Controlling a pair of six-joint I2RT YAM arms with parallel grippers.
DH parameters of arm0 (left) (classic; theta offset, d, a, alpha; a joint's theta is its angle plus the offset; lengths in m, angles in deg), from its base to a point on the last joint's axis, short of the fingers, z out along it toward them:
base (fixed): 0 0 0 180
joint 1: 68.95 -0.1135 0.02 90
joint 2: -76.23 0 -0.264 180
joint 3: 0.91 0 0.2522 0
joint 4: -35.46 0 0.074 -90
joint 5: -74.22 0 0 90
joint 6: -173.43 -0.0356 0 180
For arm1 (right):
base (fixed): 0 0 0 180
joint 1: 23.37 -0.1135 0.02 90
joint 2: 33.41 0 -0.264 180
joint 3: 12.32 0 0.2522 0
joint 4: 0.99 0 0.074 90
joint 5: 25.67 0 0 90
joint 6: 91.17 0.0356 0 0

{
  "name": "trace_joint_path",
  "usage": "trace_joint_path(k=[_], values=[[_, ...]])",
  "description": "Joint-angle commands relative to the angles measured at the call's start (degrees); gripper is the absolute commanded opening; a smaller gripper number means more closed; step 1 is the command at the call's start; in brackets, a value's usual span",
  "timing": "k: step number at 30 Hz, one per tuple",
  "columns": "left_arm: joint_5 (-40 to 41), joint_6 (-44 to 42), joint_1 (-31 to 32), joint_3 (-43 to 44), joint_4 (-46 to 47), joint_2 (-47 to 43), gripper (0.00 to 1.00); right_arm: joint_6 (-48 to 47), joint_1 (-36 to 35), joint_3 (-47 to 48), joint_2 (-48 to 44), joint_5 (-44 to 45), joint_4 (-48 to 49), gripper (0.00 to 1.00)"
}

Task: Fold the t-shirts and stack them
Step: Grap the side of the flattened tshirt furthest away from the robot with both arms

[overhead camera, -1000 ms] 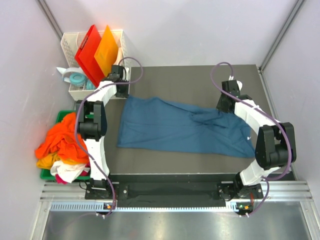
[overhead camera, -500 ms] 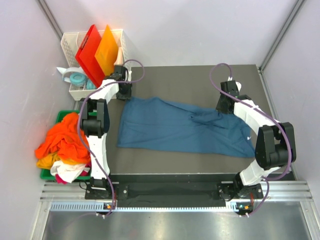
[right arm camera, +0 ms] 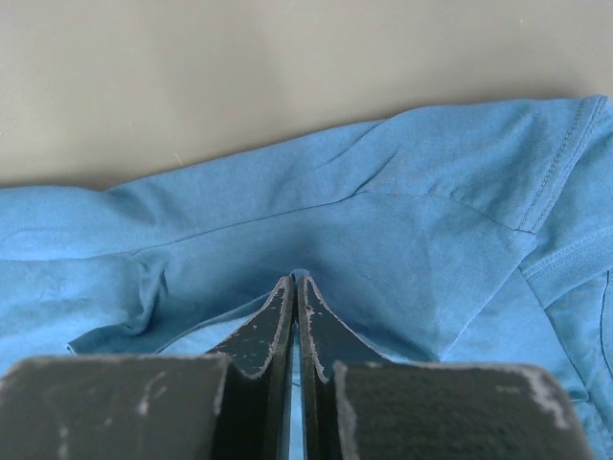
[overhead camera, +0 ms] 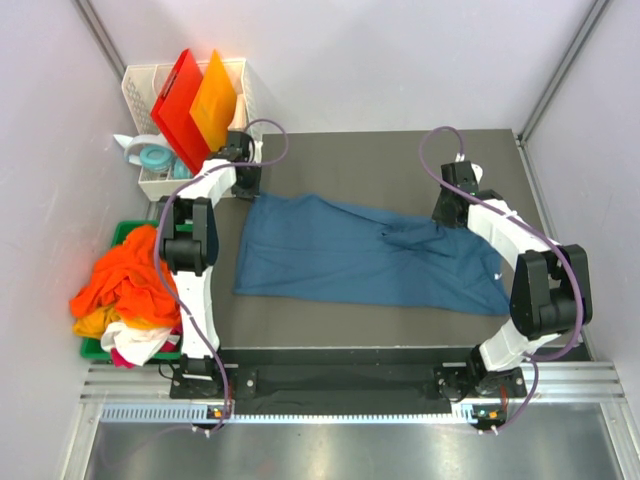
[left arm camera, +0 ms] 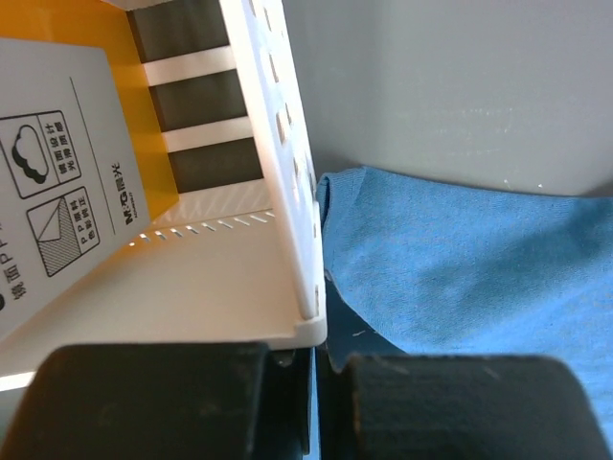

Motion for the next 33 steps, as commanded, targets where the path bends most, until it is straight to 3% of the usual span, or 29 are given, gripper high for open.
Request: trace_joint_path(k=[1, 10, 20, 31, 33], values=[[-1.65, -1.58, 0.02, -3.41, 12.65, -0.07, 0.0, 0.09, -0.82, 2.11, -0.38, 0.5, 1.76, 0.0], [-4.28, -0.87, 0.02, -12.98, 13.7, -14.66, 0.0, 0.35, -1.52, 1.41, -2.23, 0.41, 2.46, 0.0], [-8.41, -2.45, 0.11, -27.83, 7.83, -26.08, 0.0, 1.93, -2.84, -2.98, -3.9, -0.03, 4.57, 0.0], [-14.13, -9.22, 0.28, -27.85, -5.36, -22.5, 0.0, 2.64, -3.28, -4.13, -4.43, -0.12, 5.19, 0.0], [-12.47, -8.09, 0.28, -27.93, -4.23, -22.31, 0.05, 2.72, -3.36, -3.96, -4.25, -0.12, 5.36, 0.0]])
